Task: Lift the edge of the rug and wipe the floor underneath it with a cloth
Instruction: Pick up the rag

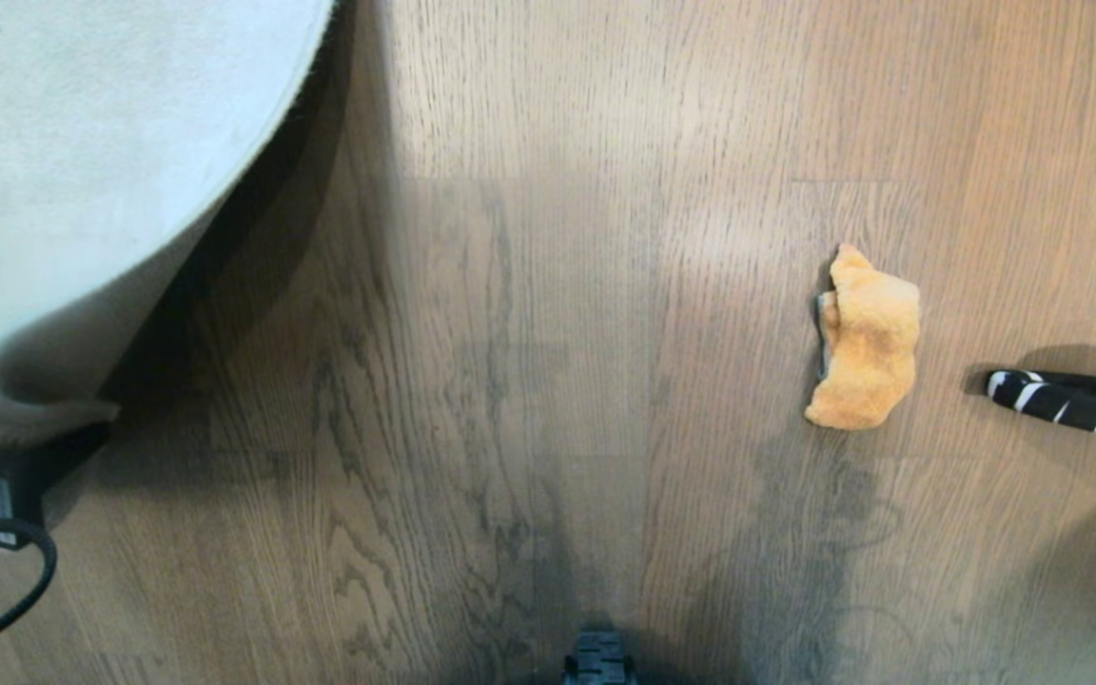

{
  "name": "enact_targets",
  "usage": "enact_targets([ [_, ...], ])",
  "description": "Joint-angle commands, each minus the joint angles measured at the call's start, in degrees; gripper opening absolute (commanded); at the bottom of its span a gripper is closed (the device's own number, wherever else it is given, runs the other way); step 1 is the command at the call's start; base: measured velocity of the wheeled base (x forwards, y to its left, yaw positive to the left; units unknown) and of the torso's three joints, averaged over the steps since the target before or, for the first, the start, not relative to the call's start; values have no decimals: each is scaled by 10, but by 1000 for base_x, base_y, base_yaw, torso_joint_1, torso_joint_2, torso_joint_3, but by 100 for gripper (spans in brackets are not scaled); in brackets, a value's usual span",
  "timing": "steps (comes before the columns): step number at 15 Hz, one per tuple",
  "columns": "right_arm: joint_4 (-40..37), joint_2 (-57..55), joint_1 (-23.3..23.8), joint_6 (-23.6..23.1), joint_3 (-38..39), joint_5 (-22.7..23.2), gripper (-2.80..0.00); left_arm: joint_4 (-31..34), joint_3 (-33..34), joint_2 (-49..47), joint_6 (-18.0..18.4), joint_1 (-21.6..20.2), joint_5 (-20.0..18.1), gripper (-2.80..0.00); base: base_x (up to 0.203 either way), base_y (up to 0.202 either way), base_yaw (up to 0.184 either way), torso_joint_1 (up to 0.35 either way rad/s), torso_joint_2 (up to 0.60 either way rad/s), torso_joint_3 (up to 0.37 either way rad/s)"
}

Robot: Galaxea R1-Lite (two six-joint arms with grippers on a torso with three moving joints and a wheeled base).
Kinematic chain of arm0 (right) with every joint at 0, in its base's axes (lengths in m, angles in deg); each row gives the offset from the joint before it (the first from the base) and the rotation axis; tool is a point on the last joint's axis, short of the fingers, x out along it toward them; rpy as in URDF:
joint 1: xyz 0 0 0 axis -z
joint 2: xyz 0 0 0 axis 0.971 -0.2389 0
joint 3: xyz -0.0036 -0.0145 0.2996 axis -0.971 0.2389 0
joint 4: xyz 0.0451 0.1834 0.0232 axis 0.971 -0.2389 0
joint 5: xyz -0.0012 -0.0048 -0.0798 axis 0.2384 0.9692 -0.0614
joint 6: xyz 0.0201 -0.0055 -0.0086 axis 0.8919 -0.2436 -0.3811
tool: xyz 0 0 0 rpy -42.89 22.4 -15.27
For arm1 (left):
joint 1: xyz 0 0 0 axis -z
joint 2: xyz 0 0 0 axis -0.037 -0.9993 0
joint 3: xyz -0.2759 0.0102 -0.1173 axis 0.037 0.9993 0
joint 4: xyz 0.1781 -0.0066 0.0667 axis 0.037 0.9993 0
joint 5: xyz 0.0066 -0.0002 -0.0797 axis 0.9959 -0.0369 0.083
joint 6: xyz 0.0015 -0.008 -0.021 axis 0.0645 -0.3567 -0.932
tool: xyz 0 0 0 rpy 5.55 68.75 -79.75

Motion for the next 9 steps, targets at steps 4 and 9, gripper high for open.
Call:
enact_targets([
  [4,0,0,1,0,0,0,-280,0,-51,-51,119,-134,-85,-280,0,0,0,0,0,0],
  [9,0,0,0,0,0,0,-280,-6,-114,-102,178,-193,-105,-280,0,0,0,0,0,0],
])
